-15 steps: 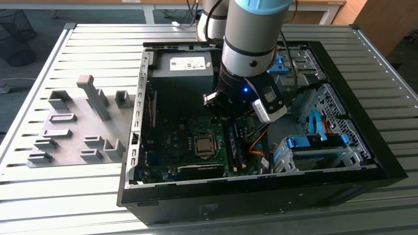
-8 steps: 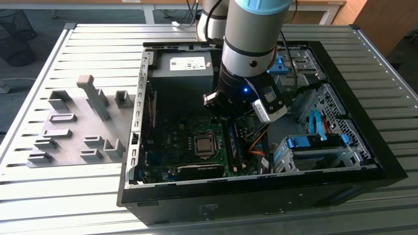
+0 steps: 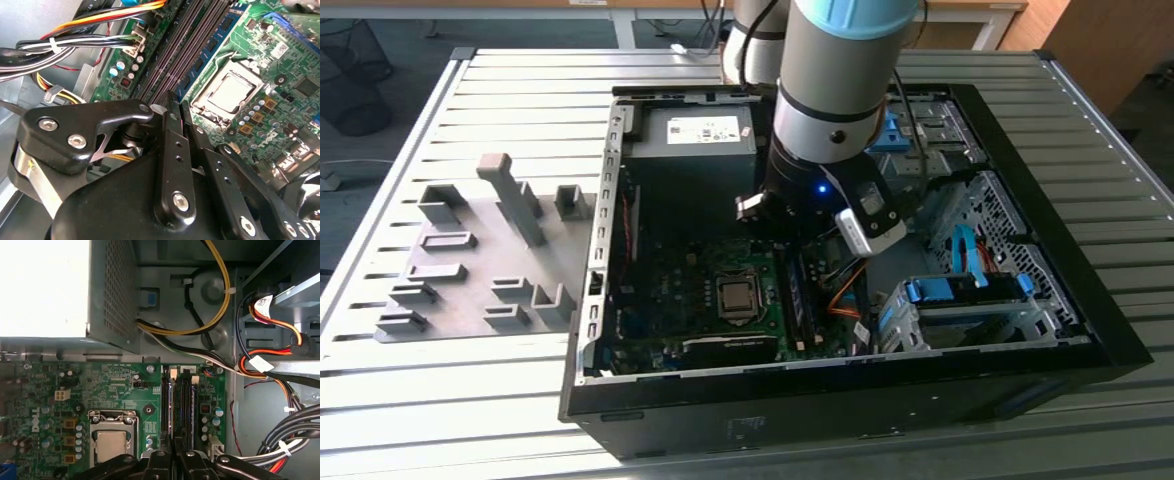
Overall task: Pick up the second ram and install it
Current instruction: 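Insert the second ram into the second slot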
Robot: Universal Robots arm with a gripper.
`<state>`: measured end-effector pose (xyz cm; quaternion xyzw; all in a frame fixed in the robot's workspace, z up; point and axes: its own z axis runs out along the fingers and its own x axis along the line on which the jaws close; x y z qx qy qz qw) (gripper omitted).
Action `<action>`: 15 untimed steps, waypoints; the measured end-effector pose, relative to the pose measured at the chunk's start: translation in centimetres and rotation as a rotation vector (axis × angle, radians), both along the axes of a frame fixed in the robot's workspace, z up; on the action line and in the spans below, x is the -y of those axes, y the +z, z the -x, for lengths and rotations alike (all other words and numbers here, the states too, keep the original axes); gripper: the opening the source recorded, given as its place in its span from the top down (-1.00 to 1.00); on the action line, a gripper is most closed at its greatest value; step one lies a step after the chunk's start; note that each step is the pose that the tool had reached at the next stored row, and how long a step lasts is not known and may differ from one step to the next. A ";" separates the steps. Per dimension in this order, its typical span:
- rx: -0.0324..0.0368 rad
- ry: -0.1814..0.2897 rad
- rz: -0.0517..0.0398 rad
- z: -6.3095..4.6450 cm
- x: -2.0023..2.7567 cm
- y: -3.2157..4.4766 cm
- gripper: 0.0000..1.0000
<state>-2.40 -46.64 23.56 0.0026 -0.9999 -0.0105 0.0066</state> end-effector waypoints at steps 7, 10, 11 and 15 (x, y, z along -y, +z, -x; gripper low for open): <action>-0.0001 -0.002 -0.0026 -0.1 0.02 -0.59 0.72; -0.0001 -0.002 -0.0026 -0.1 0.02 -0.66 0.72; -0.0001 -0.002 -0.0026 -0.1 0.03 -0.67 0.72; 0.0000 -0.002 -0.0027 -0.1 0.20 -0.73 0.72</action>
